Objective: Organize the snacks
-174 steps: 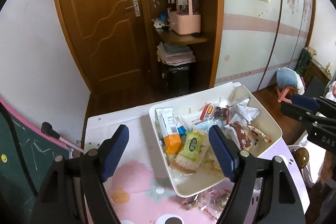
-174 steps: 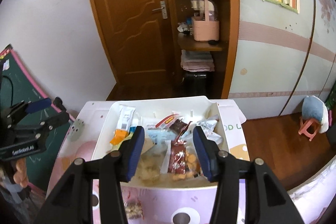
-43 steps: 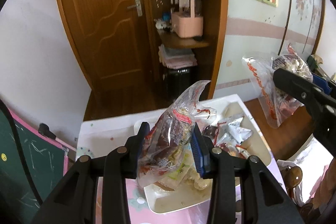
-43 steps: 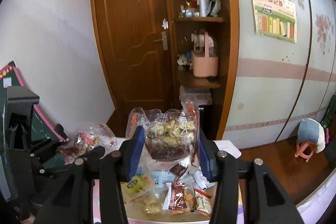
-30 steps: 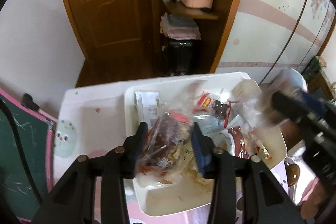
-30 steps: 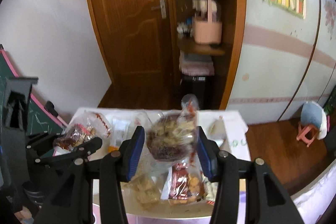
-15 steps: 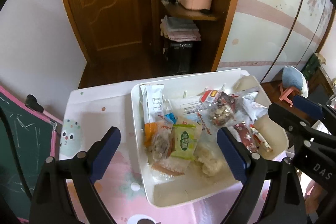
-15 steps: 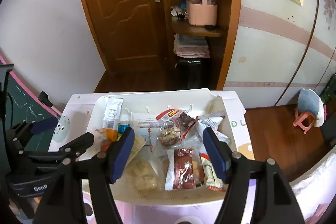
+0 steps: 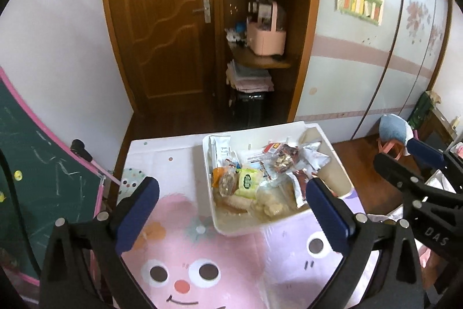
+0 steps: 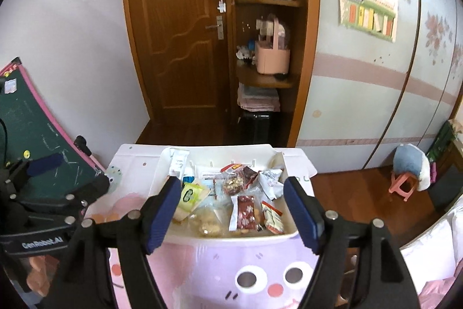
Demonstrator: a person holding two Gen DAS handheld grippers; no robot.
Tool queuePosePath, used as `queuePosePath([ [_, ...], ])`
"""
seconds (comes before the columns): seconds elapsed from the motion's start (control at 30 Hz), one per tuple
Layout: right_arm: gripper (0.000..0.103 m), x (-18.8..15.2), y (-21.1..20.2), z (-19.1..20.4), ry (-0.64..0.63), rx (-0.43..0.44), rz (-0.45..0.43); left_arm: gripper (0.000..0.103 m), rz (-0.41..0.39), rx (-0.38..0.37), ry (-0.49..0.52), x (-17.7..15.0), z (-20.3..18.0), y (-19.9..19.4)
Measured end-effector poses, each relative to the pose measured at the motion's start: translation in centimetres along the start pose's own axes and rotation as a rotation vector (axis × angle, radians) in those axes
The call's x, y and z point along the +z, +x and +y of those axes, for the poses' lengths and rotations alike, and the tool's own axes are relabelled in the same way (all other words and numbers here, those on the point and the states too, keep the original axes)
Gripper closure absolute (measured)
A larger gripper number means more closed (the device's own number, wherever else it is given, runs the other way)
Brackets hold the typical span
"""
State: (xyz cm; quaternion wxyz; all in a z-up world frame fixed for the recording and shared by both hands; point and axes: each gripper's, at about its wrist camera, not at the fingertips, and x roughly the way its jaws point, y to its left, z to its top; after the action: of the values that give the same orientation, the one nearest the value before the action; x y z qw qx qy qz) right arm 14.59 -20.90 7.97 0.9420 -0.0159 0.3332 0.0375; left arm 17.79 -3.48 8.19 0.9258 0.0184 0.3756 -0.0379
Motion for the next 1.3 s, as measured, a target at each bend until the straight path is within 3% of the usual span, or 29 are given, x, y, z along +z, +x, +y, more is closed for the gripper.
queuePosePath([
  [0.5, 0.027, -10.6, -9.7, 3.1, -0.017, 0.062, 0.005, 0.001, -0.032, 0.042, -0.043, -11.5, 0.4, -12.2],
  [0.63, 0.021, -13.6, -11.2, 3.9, 0.017, 0.055, 0.011, 0.001, -0.04, 0.069, -0.073, -15.0, 0.5, -14.1],
  [0.9, 0.021, -18.2, -11.9, 5.1, 0.011, 0.022, 0.054, 0.001, 0.003, 0.125, -0.147, -18.8, 1.3, -14.4],
  [1.3, 0.021, -19.1, -11.7, 3.8, 0.072, 0.041, 0.062, 0.001, 0.06, 0.137, -0.117, -20.1, 0.7, -12.7],
])
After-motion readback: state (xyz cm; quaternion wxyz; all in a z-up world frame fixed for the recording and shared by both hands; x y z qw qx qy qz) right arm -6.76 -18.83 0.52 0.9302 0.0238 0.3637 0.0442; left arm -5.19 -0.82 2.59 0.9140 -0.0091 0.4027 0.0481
